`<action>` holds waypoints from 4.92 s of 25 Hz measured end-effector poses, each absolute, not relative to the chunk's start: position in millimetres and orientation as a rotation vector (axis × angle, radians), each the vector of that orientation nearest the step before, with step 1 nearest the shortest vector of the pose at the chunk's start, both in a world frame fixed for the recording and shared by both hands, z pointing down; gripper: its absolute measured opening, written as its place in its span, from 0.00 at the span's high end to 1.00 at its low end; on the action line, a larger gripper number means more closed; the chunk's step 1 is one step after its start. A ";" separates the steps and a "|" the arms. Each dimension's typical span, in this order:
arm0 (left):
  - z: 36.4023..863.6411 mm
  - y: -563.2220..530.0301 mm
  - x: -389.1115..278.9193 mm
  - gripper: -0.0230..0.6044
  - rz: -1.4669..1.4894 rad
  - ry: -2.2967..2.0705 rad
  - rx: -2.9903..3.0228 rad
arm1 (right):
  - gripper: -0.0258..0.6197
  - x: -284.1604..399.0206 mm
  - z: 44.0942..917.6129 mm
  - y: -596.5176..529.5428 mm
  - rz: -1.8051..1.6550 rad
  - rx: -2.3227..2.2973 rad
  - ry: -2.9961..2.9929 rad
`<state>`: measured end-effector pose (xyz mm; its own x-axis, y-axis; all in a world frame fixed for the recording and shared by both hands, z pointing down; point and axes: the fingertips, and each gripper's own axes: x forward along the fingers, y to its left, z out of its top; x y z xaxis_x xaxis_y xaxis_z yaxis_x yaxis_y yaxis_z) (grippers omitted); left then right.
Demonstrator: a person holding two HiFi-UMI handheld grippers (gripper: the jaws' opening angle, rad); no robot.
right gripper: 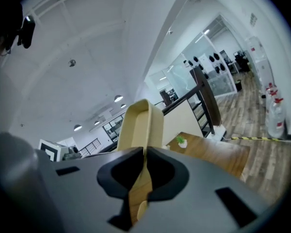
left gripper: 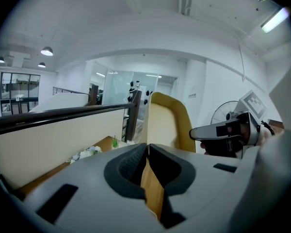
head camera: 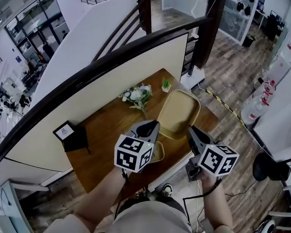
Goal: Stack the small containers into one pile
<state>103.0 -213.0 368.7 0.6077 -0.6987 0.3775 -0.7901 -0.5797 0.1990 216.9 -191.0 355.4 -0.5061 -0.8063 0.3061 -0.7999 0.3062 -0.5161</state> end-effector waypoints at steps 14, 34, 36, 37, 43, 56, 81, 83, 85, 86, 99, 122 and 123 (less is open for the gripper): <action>394.5 -129.4 35.8 0.93 0.404 -1.243 2.387 | 0.92 152.3 392.2 -115.2 -1.224 -1.438 2.534; 449.9 -150.5 4.9 0.93 0.693 -1.135 2.411 | 0.93 113.7 465.9 -103.5 -1.631 -1.558 2.059; 464.3 -153.3 4.0 0.93 0.729 -1.117 2.398 | 0.93 109.6 484.3 -101.5 -1.705 -1.582 1.980; 472.6 -154.2 3.4 0.93 0.749 -1.105 2.391 | 0.93 107.5 493.6 -99.9 -1.739 -1.597 1.946; 523.4 -161.8 -2.1 0.93 0.821 -1.043 2.348 | 0.94 96.6 549.7 -96.3 -1.911 -1.622 1.713; 620.4 -180.0 -6.6 0.93 0.984 -0.854 2.285 | 0.93 76.3 630.9 -92.5 -2.029 -1.810 1.430; 670.3 -182.9 3.8 0.93 1.197 -0.689 2.331 | 0.70 105.2 650.5 -87.2 -1.964 -2.110 1.520; 670.2 -181.8 3.0 0.93 1.214 -0.671 2.341 | 0.72 121.6 645.1 -93.2 -1.911 -2.150 1.510; 669.9 -181.8 2.7 0.93 1.210 -0.676 2.346 | 0.72 136.3 643.3 -102.5 -1.860 -2.197 1.550; 669.8 -182.1 2.5 0.93 1.207 -0.684 2.347 | 0.72 142.3 644.0 -107.9 -1.840 -2.223 1.589; 685.5 -190.4 -7.6 0.78 1.187 -0.839 2.264 | 0.88 159.5 681.5 -139.6 -1.889 -2.291 1.759; 651.2 -196.0 -18.2 0.71 0.845 -0.985 2.189 | 0.77 152.5 626.4 -181.8 -1.592 -2.205 2.307; 642.5 -197.5 -19.8 0.73 0.822 -1.005 2.198 | 0.79 151.4 614.1 -186.9 -1.525 -2.182 2.380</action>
<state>-19.8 -197.5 642.5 0.5259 -0.4422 0.7265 -0.7999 -0.5474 0.2459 151.4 -186.9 614.1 -0.1962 -0.5997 0.7758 -0.9555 -0.0609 -0.2887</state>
